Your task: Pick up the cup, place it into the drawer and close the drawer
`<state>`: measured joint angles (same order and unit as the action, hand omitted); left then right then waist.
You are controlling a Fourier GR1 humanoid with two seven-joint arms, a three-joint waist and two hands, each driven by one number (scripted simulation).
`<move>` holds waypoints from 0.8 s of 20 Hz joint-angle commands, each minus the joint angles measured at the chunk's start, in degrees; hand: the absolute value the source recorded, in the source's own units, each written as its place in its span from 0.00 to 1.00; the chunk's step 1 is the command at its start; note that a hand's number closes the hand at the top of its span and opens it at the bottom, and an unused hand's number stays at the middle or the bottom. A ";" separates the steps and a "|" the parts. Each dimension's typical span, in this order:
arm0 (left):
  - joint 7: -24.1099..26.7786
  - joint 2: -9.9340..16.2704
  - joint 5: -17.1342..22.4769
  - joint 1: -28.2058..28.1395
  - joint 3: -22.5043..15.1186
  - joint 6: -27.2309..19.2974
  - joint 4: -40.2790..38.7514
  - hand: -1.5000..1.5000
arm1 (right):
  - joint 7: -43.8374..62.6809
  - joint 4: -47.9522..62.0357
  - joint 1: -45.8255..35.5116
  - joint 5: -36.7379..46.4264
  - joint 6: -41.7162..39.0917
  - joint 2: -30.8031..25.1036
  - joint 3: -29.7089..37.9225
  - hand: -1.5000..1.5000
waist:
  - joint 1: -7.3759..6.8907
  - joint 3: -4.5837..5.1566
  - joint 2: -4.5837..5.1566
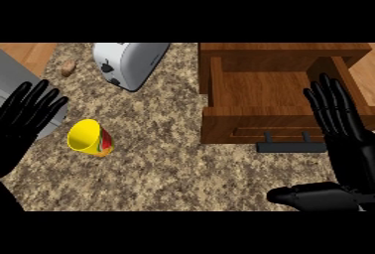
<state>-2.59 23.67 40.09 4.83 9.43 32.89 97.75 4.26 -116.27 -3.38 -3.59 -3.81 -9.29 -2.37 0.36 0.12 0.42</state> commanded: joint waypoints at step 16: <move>28.27 4.61 -29.45 18.83 4.52 16.33 -55.34 0.00 | -0.70 9.67 -10.91 -3.18 -3.68 -1.67 5.59 0.00 | 0.79 0.02 0.07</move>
<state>16.11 27.71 18.85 20.23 14.12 47.59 52.38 3.00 -108.21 -10.70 -6.11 -7.29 -10.43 1.92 0.81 0.08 0.30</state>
